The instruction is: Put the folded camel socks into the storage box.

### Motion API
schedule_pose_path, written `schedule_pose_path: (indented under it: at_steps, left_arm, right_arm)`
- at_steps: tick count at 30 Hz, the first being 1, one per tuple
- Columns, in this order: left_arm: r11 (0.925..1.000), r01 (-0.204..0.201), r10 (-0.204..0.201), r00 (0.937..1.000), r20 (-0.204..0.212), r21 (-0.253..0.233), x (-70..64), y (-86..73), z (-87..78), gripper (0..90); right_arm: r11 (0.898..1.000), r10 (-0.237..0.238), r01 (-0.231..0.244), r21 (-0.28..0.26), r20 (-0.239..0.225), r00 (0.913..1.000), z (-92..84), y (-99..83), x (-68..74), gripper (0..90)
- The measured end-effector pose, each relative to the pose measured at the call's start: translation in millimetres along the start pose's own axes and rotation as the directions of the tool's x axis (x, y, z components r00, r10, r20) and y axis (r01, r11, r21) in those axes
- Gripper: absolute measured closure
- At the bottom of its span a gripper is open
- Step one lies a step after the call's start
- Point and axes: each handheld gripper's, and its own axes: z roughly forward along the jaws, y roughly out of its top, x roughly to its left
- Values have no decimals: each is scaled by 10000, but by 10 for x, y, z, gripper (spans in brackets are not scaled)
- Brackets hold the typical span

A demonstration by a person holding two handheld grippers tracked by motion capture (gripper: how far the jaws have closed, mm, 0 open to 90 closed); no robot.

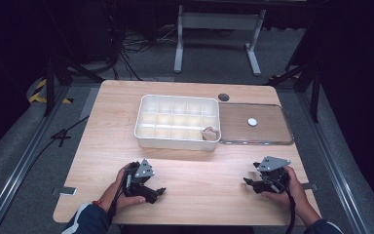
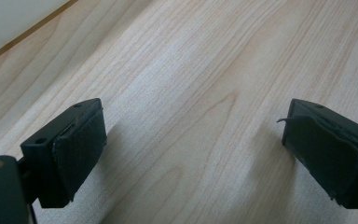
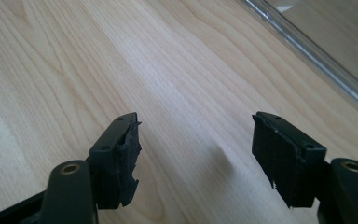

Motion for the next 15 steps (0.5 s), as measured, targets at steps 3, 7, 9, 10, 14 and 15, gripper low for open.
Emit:
schedule_pose_path:
  at_steps: [3, 7, 9, 10, 14, 15]
  left_arm:
    - [10000, 4, -4, 10000, 8, 1, 0, 0, 0, 64]
    - [10000, 3, -3, 10000, 13, 8, 1, 0, 0, 64]
    - [10000, 4, -4, 10000, 23, 7, 1, 0, 1, 63]
    - [10000, 7, -7, 10000, 21, 5, 0, 0, 1, 63]
    - [10000, 7, -7, 10000, 23, 9, 0, 0, 1, 63]
    - [10000, 6, -6, 10000, 19, 7, 0, 0, 1, 64]
  right_arm:
    - [9993, 375, -376, -46, -157, 9992, -15, -118, -24, 322]
    - [9949, 917, -938, -372, -545, 9943, -55, -249, -40, 312]
    - [9878, 1382, -1425, -629, -672, 9881, -59, -326, -56, 281]
    - [9821, 1615, -1676, -863, -738, 9841, -57, -364, -63, 279]
    - [9793, 1665, -1723, -1064, -613, 9841, -81, -423, -69, 281]
    - [9794, 1663, -1719, -1063, -591, 9843, -80, -422, -67, 278]
